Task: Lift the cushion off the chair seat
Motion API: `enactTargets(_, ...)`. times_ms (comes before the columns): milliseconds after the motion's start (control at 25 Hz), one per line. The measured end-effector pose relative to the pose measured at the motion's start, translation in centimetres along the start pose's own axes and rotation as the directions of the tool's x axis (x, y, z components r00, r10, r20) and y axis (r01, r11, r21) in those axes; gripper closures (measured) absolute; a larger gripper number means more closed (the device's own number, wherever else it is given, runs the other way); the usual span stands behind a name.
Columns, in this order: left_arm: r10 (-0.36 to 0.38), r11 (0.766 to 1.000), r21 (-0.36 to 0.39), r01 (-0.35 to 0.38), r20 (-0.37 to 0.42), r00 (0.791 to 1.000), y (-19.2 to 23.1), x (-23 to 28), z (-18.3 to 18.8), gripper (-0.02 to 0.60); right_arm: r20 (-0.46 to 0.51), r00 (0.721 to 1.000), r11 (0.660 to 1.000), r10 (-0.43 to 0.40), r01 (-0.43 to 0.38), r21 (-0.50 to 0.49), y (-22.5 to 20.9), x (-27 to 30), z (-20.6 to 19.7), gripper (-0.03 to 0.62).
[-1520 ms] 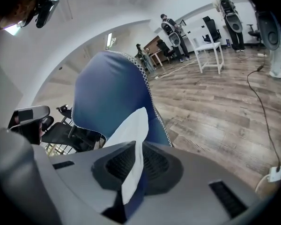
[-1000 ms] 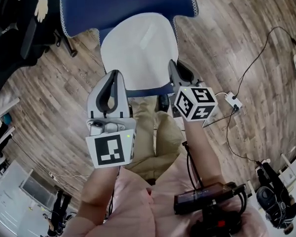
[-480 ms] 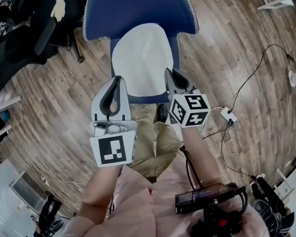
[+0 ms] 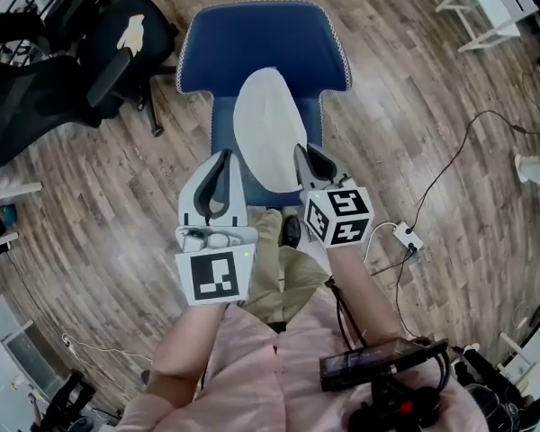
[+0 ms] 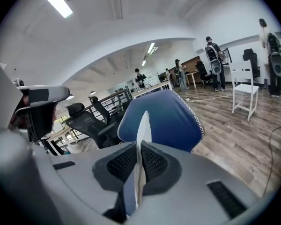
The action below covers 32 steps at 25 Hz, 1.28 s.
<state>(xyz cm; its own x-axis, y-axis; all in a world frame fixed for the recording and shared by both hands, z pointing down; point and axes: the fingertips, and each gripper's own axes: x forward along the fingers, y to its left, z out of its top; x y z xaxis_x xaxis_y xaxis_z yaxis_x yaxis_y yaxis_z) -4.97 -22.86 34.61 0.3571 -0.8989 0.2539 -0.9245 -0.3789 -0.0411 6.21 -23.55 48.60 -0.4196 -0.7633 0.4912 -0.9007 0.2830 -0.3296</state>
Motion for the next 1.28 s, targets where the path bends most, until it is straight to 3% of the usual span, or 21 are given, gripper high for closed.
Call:
enactTargets(360, 0.001, 1.0, 0.009, -0.002, 0.103, 0.995, -1.5, -2.6, 4.7, 0.568, 0.045, 0.999, 0.997, -0.001, 0.005, -0.08, 1.8, -4.2, 2.9, 0.572)
enactTargets(760, 0.028, 0.998, 0.042, -0.038, 0.213, 0.977, -2.6, -6.3, 9.1, 0.568, 0.167, 0.985, 0.988, 0.031, -0.004, -0.154, 4.1, -9.6, 8.5, 0.574)
enactTargets(1040, 0.061, 0.996, 0.042, -0.075, 0.269, 0.961, -1.8, -9.3, 11.8, 0.568, 0.241, 0.966, 0.968, 0.093, -0.031, -0.248, 8.6, -13.9, 12.9, 0.574)
enactTargets(1280, 0.083, 0.995, 0.034, -0.099, 0.31, 0.947, -0.5, -11.5, 14.0, 0.568, 0.321, 0.933, 0.95, 0.161, -0.058, -0.307, 12.8, -17.3, 16.4, 0.572)
